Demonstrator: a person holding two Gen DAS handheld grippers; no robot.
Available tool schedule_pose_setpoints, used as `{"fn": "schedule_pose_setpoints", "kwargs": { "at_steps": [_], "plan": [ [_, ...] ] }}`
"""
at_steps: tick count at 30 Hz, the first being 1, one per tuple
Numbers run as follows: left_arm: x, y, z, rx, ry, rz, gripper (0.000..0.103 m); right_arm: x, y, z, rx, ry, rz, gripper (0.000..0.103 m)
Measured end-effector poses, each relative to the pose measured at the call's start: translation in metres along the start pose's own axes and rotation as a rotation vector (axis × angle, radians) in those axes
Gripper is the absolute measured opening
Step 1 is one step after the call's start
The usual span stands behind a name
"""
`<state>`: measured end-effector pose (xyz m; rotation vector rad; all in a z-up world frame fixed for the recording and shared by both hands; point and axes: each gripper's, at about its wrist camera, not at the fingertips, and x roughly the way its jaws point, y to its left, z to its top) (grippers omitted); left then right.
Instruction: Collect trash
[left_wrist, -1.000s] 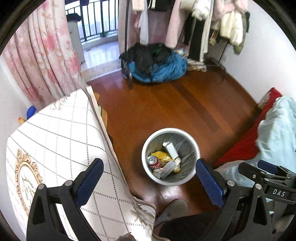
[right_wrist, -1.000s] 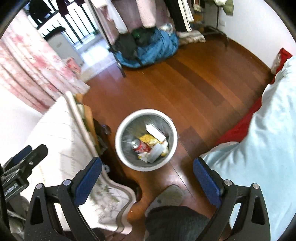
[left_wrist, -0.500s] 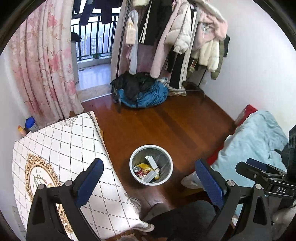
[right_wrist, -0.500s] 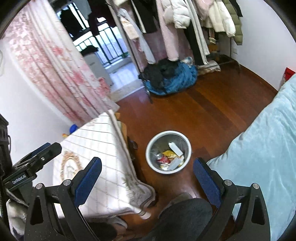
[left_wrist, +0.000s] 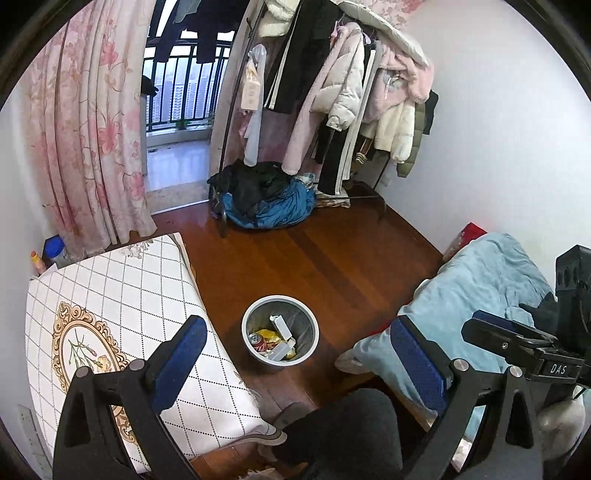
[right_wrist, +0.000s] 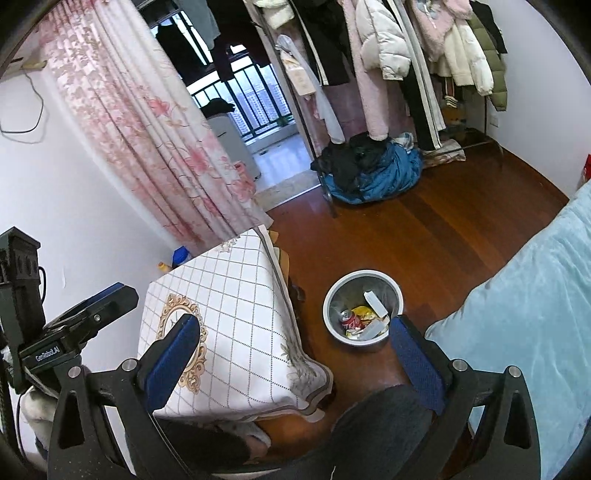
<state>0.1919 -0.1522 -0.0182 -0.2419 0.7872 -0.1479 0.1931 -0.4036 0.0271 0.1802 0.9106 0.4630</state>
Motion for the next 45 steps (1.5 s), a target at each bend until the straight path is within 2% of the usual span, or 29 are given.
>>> {"fn": "schedule_pose_setpoints", "kwargs": {
  "at_steps": [13, 45],
  "plan": [
    [-0.018, -0.002, -0.006, -0.007, -0.02, -0.02, 0.102, -0.012, 0.011, 0.0, -0.026, 0.0, 0.019, 0.103],
    [-0.016, -0.023, -0.011, 0.024, 0.014, -0.065, 0.103, -0.019, 0.006, -0.01, -0.012, 0.015, -0.007, 0.103]
  ]
}}
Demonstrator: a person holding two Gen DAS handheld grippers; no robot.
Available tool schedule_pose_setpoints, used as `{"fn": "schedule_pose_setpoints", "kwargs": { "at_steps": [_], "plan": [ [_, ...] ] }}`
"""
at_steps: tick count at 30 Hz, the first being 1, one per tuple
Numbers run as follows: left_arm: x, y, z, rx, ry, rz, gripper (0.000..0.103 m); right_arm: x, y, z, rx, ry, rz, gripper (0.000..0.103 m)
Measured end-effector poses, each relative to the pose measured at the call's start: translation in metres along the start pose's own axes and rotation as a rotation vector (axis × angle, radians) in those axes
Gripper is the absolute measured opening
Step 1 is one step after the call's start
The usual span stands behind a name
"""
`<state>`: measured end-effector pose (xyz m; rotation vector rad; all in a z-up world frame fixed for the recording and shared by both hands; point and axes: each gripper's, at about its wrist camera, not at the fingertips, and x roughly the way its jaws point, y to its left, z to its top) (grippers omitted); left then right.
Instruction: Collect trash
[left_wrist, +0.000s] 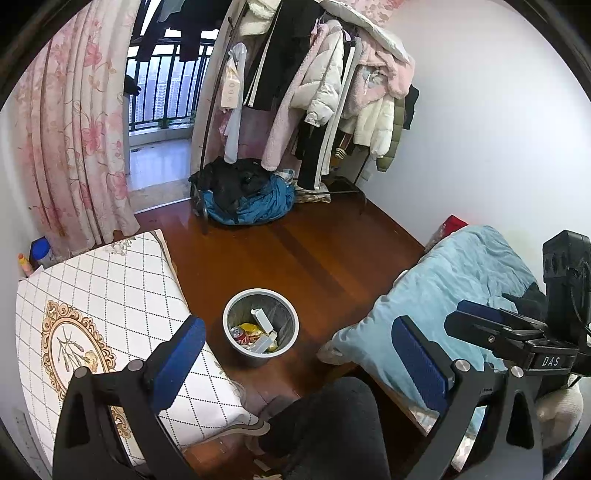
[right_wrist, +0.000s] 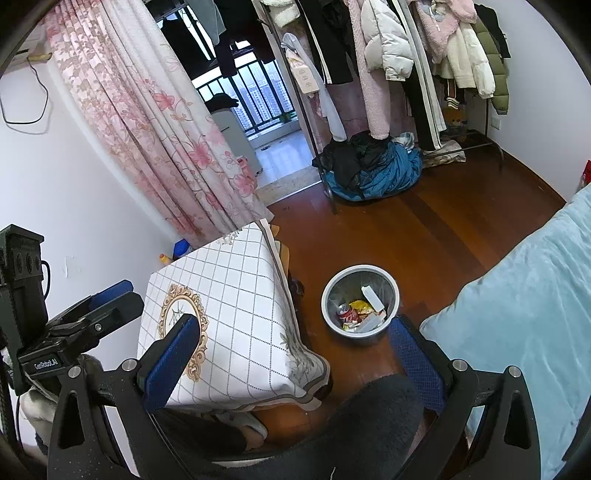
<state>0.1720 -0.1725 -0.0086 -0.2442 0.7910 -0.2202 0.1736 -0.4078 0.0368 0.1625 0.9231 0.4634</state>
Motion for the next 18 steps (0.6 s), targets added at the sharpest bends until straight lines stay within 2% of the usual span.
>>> {"fn": "schedule_pose_setpoints", "kwargs": {
  "at_steps": [18],
  "plan": [
    [-0.0027, 0.0012, -0.0016, -0.016, 0.001, -0.017, 0.103, -0.0016, 0.0055, -0.0033, -0.025, 0.02, 0.02, 0.103]
  ]
}}
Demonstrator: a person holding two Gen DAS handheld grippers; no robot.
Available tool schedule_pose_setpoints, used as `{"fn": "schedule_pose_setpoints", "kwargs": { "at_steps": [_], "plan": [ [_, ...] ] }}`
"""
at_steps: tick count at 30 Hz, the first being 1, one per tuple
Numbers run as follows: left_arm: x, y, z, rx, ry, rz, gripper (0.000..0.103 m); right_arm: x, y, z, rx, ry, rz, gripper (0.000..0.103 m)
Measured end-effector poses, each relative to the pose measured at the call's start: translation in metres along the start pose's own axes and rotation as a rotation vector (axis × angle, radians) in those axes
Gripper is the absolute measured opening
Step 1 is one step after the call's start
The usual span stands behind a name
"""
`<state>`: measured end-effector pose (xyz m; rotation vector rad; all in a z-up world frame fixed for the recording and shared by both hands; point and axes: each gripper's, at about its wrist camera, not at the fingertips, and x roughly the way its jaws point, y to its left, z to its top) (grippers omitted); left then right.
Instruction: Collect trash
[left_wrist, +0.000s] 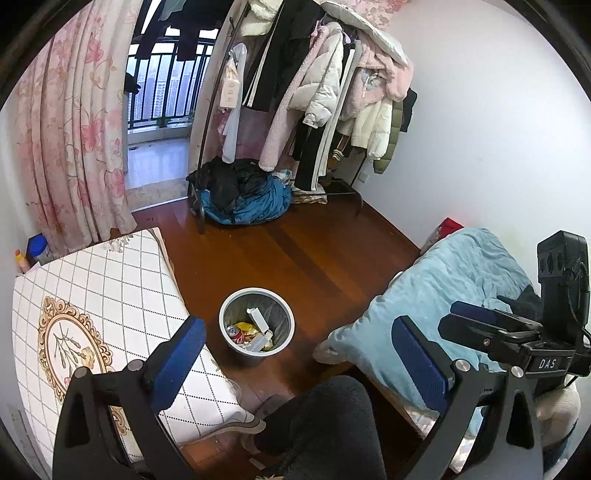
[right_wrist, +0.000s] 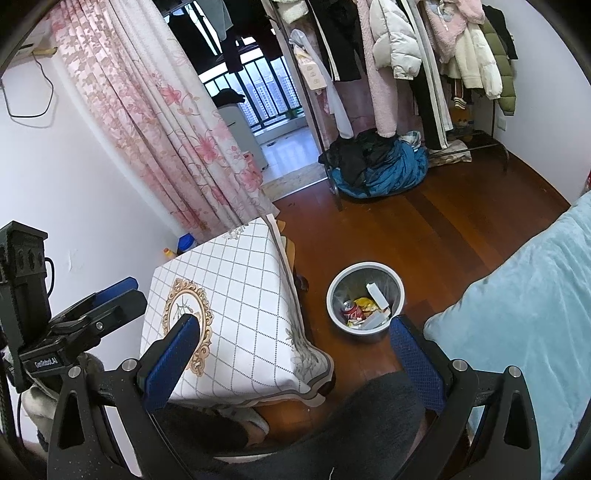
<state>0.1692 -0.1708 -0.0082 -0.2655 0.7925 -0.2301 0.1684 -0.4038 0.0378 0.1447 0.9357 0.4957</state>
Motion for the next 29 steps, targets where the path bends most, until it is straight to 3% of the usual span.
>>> {"fn": "schedule_pose_setpoints", "kwargs": {
  "at_steps": [29],
  "plan": [
    [0.001, 0.014, -0.007, -0.021, 0.004, -0.007, 0.103, 0.015, 0.007, 0.004, -0.011, 0.033, 0.004, 0.103]
  ]
}}
